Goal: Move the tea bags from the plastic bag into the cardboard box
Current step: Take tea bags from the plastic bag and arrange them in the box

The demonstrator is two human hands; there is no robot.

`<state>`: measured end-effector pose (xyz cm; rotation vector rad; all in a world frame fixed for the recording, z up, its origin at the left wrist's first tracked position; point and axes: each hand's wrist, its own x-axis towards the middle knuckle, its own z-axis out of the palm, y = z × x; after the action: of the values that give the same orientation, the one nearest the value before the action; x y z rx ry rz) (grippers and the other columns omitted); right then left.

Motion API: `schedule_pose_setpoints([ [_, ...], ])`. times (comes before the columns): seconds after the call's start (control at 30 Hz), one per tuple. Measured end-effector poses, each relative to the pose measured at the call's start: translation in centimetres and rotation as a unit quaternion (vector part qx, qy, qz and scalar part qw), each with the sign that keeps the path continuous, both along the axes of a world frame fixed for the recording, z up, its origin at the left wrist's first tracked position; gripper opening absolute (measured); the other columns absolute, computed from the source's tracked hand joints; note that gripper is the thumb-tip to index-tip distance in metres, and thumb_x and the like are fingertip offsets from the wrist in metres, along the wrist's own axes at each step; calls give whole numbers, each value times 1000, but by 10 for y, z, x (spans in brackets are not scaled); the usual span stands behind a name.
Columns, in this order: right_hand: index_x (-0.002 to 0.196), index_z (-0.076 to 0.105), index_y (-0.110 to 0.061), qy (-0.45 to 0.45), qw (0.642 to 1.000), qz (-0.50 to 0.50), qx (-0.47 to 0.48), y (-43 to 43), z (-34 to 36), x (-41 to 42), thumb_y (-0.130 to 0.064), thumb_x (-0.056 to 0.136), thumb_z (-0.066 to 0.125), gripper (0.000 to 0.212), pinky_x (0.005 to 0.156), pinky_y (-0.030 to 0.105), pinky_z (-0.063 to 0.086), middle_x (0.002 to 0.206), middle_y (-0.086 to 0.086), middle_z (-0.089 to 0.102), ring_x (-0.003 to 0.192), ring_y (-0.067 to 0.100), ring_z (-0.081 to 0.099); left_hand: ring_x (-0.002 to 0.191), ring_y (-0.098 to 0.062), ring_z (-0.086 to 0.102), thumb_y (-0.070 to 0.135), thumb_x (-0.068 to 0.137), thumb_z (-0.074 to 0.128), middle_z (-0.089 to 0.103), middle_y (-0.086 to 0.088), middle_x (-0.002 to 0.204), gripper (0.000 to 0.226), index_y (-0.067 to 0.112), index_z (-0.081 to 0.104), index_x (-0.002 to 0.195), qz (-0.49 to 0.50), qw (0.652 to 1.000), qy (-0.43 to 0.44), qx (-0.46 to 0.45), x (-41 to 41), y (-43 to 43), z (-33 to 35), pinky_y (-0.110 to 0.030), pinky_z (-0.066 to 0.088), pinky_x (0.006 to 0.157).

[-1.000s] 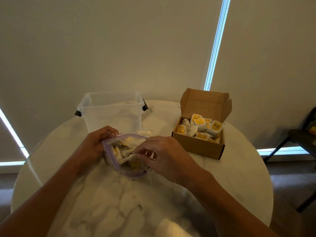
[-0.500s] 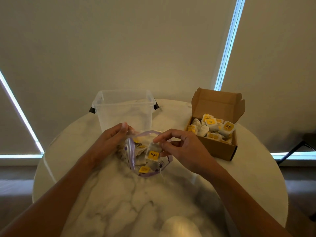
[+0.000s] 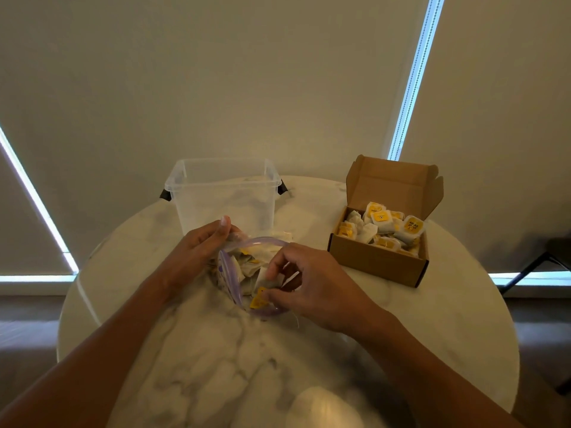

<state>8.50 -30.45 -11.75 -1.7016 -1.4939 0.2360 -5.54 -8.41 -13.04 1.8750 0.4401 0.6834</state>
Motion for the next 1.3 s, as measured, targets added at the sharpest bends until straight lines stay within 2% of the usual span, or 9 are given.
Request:
schedule_pose_setpoints([
  [0.17, 136, 61, -34, 3, 1000, 1, -4, -1, 2, -2, -24, 94, 78, 47, 76, 30, 58, 99, -10, 61, 90, 13, 62, 103, -13, 77, 57, 115, 37, 82, 0, 107, 56, 25, 82, 107, -3, 1000, 10, 17, 1, 2, -1, -39, 57, 102],
  [0.27, 123, 74, -40, 22, 1000, -10, -15, -6, 9, 4, -29, 97, 75, 29, 84, 27, 60, 112, -14, 60, 101, 6, 62, 105, -14, 77, 57, 114, 38, 82, 0, 108, 55, 26, 83, 108, -5, 1000, 6, 12, 1, 2, -3, -40, 57, 103],
  [0.37, 114, 76, -27, 141, 990, 1, 15, -17, 24, 18, -20, 97, 77, 18, 93, 41, 63, 118, -8, 71, 106, 17, 73, 112, -25, 76, 57, 114, 40, 82, -5, 111, 57, 18, 82, 113, -11, 1000, -5, 8, 1, 4, -3, -47, 55, 107],
  [0.47, 117, 67, -5, 297, 949, 20, 104, -28, 37, 29, -5, 97, 74, 21, 85, 37, 65, 114, 13, 75, 99, 32, 78, 109, -26, 77, 55, 113, 43, 82, -13, 112, 55, 16, 82, 110, -6, 1000, -22, -2, 2, 5, -5, -47, 55, 103],
  [0.57, 123, 69, -14, 340, 927, -27, 158, -31, 39, 39, -4, 97, 73, 28, 81, 32, 63, 117, 20, 69, 103, 36, 76, 105, -36, 75, 53, 114, 44, 79, -22, 112, 56, 10, 80, 110, -13, 999, -34, -15, 4, 4, -7, -48, 54, 99],
  [0.7, 121, 76, -27, 259, 939, -105, 199, -29, 33, 51, -12, 100, 72, 27, 84, 31, 63, 109, 7, 73, 101, 23, 74, 106, -27, 75, 54, 114, 45, 81, -18, 113, 57, 8, 80, 114, -15, 999, -29, -18, 3, 5, -7, -56, 54, 107],
  [0.97, 103, 78, -27, 142, 928, -259, 226, -15, 51, 97, -25, 96, 79, 7, 70, 13, 54, 96, -16, 76, 92, -2, 72, 102, -20, 73, 66, 108, 55, 79, -17, 109, 62, 9, 79, 112, -18, 1000, 4, 7, 2, 8, -8, -57, 54, 105],
  [1.13, 97, 73, -31, 36, 937, -328, 111, -9, 62, 132, -25, 93, 77, 8, 80, 21, 58, 92, -17, 73, 89, 5, 70, 90, -16, 67, 61, 107, 62, 74, -11, 93, 52, 12, 78, 105, -26, 1000, 5, 14, 2, 10, -9, -43, 48, 91],
  [1.3, 111, 69, -30, -12, 937, -350, 23, -8, 34, 138, -19, 100, 72, 16, 66, 13, 44, 104, -12, 69, 93, 5, 66, 98, -20, 74, 58, 108, 62, 80, -11, 104, 46, 17, 80, 114, -17, 999, 20, 26, 1, 13, -10, -58, 56, 104],
])
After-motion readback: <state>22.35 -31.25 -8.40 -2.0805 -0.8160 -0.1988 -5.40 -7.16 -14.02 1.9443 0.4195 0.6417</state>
